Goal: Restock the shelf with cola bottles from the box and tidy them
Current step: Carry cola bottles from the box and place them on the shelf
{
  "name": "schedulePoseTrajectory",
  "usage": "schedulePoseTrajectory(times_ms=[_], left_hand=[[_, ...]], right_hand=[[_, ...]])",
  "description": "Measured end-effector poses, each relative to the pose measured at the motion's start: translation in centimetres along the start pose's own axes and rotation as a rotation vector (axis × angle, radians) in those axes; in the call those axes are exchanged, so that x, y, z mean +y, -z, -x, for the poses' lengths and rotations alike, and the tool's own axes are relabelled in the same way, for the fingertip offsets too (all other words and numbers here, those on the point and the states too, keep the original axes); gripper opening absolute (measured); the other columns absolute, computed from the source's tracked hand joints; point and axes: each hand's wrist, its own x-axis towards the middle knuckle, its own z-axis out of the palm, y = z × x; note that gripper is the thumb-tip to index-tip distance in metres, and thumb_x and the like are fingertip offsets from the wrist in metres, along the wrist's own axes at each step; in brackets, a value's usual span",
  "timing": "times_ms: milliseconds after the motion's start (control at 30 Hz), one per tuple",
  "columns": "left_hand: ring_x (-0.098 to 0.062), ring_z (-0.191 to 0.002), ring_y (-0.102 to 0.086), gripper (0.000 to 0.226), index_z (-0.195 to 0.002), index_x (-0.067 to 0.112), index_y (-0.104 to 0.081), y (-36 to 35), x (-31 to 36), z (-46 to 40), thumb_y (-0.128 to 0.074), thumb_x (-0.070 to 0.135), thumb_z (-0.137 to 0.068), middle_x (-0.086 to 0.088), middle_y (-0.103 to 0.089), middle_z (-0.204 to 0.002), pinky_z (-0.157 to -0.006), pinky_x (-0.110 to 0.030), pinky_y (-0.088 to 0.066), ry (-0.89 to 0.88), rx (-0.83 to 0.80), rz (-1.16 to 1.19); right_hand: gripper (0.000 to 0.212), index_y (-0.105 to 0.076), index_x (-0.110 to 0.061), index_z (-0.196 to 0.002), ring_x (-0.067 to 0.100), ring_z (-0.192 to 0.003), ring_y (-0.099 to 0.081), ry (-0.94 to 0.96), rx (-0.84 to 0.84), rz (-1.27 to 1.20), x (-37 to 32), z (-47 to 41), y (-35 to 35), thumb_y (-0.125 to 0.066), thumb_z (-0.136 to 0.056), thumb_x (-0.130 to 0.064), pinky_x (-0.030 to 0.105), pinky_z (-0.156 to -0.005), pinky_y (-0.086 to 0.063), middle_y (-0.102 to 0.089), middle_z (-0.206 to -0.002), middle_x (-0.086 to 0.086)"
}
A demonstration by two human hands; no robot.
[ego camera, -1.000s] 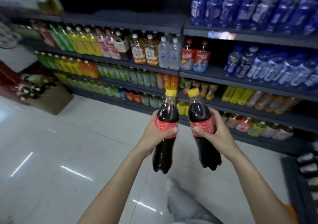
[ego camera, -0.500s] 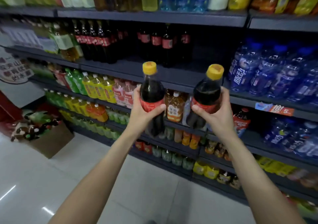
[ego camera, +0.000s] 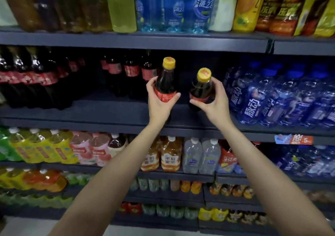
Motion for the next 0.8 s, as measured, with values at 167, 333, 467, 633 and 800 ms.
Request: schedulePoseTrajectory(times_ms=[167, 333, 467, 633, 800], left_hand=[[-0.017, -0.127, -0.044, 0.079, -0.135, 0.026, -0.031, -3.3, -5.1, -4.1, -0.077, 0.038, -0.072, -0.002, -0.046, -0.136, -0.110, -0.041, -0.036, 0.045, 0.140, -0.004], [-0.027, -0.133, -0.039, 0.085, -0.142, 0.007, -0.032, -6.5, -8.8, -8.9, -0.076, 0.032, -0.074, -0.015, -0.042, -0.142, -0.112, -0.044, -0.031, -0.045, 0.217, -0.077], [-0.029, -0.134, -0.039, 0.090, -0.143, 0.002, -0.028, -8.6, -10.3, -11.3, -0.073, 0.037, -0.075, -0.018, -0.041, -0.143, -0.113, -0.044, -0.031, -0.080, 0.212, -0.111], [-0.035, -0.133, -0.034, 0.083, -0.146, -0.001, -0.019, -9.7, -11.9, -12.6, -0.070, 0.017, -0.083, -0.025, -0.030, -0.144, -0.110, -0.031, -0.023, -0.181, 0.151, -0.287], [-0.039, -0.138, -0.024, 0.098, -0.150, 0.006, -0.002, -8.7, -12.4, -12.2, -0.067, 0.002, -0.077, -0.029, -0.017, -0.148, -0.115, -0.037, -0.021, -0.162, 0.034, -0.459]], right_hand=[[0.078, -0.048, -0.007, -0.129, 0.011, -0.116, -0.052, -0.101, 0.043, -0.004, 5.2, -5.1, -3.5, -0.087, -0.064, -0.023, 0.017, -0.100, -0.038, -0.057, -0.126, 0.005], [0.082, -0.045, -0.014, -0.131, 0.014, -0.111, -0.058, -0.190, 0.163, -0.094, 10.2, -10.1, -6.8, -0.088, -0.062, -0.021, 0.026, -0.099, -0.045, -0.060, -0.119, -0.001], [0.084, -0.040, -0.026, -0.131, 0.015, -0.113, -0.059, -0.151, 0.163, -0.104, 12.9, -13.5, -8.5, -0.085, -0.061, -0.034, 0.040, -0.102, -0.045, -0.061, -0.122, -0.005], [0.079, -0.037, -0.015, -0.139, 0.013, -0.114, -0.056, -0.123, 0.114, -0.077, 15.4, -16.8, -10.5, -0.080, -0.073, -0.025, 0.018, -0.094, -0.041, -0.059, -0.128, 0.002], [0.075, -0.035, -0.004, -0.142, 0.023, -0.118, -0.054, -0.118, -0.030, 0.050, 16.3, -18.9, -11.9, -0.073, -0.081, -0.025, 0.015, -0.089, -0.038, -0.054, -0.134, 0.015]])
